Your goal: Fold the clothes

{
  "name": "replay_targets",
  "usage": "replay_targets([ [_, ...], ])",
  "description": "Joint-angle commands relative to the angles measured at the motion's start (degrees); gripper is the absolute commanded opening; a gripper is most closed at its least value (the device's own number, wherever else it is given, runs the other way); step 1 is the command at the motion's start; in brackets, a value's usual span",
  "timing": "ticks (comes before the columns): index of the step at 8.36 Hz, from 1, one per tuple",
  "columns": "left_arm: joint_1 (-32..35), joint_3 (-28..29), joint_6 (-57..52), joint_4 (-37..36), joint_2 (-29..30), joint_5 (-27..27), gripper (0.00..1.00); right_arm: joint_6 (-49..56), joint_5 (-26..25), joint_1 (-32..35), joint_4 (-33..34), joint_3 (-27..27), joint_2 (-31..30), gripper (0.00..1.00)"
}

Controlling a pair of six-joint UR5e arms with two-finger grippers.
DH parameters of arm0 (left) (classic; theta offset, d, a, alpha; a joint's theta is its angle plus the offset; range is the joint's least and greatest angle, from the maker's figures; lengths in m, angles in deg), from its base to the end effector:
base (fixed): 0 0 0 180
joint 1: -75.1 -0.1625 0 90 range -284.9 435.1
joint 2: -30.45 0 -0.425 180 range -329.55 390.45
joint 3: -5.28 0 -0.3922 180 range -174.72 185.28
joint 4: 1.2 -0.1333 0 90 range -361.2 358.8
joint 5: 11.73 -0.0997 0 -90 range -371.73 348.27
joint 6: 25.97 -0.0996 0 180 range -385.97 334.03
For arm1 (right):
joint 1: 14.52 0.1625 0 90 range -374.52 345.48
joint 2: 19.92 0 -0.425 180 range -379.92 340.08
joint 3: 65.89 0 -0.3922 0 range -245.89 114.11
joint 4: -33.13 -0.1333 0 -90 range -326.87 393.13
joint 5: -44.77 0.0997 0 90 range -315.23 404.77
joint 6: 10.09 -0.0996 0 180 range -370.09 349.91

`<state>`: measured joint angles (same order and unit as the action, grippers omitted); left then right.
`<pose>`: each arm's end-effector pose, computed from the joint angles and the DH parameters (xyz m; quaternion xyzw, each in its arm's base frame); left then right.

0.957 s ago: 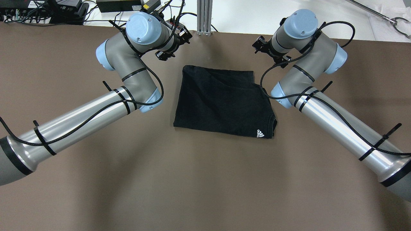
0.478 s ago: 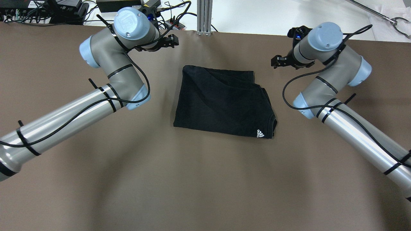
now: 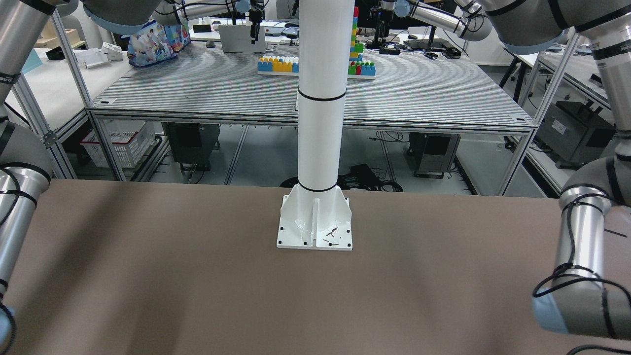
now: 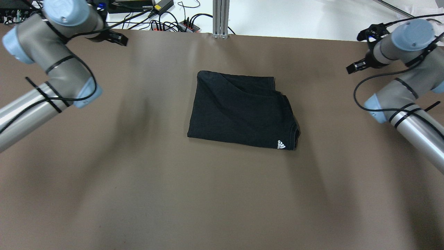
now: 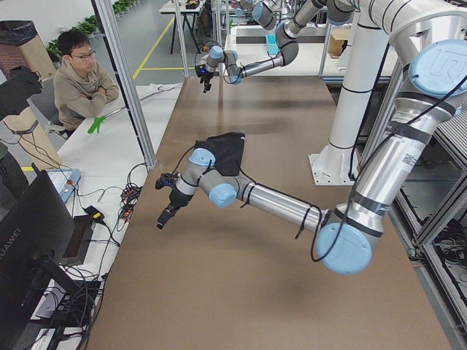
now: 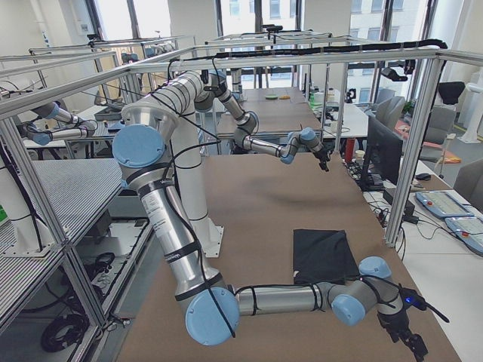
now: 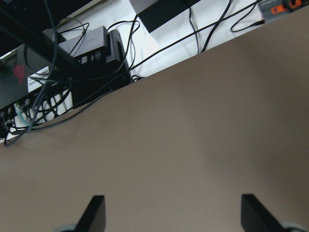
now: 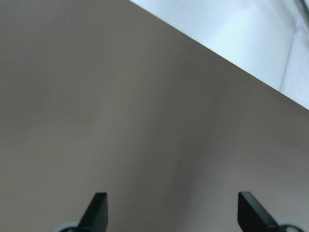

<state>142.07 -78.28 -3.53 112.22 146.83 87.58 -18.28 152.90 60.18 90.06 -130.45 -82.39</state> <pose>0.1650 -0.6877 0.4125 0.3104 0.2119 0.0347 0.9260 -0.0925 -0.7257 0.5450 0.2614 -0.2078 -0.1059 0.9366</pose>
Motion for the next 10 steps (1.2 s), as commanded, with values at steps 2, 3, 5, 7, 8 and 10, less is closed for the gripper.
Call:
replay_targets([
  [2,12.71,-20.56,-12.29,4.18,-28.19,6.51,1.00,16.23,0.94,15.61,-2.33,-1.71,-7.48,0.95],
  [3,15.01,-21.19,-17.38,4.70,-30.92,6.42,1.00,18.54,1.72,18.17,-4.00,-2.93,-10.45,0.95],
  [5,16.26,-20.58,-18.49,8.46,-32.53,6.60,1.00,18.83,2.08,20.82,-4.90,-6.79,-15.73,0.95],
  [7,16.18,-20.15,-17.52,7.70,-31.75,5.81,1.00,18.83,2.17,21.62,-4.90,-9.52,-17.25,0.95],
  [8,18.00,-16.92,-17.78,7.95,-31.57,6.50,1.00,18.83,2.34,21.89,-4.90,-11.18,-18.21,0.95],
  [10,20.99,-14.44,-17.95,8.04,-31.65,7.65,1.00,18.56,2.34,21.89,-4.99,-14.26,-21.62,0.95],
])
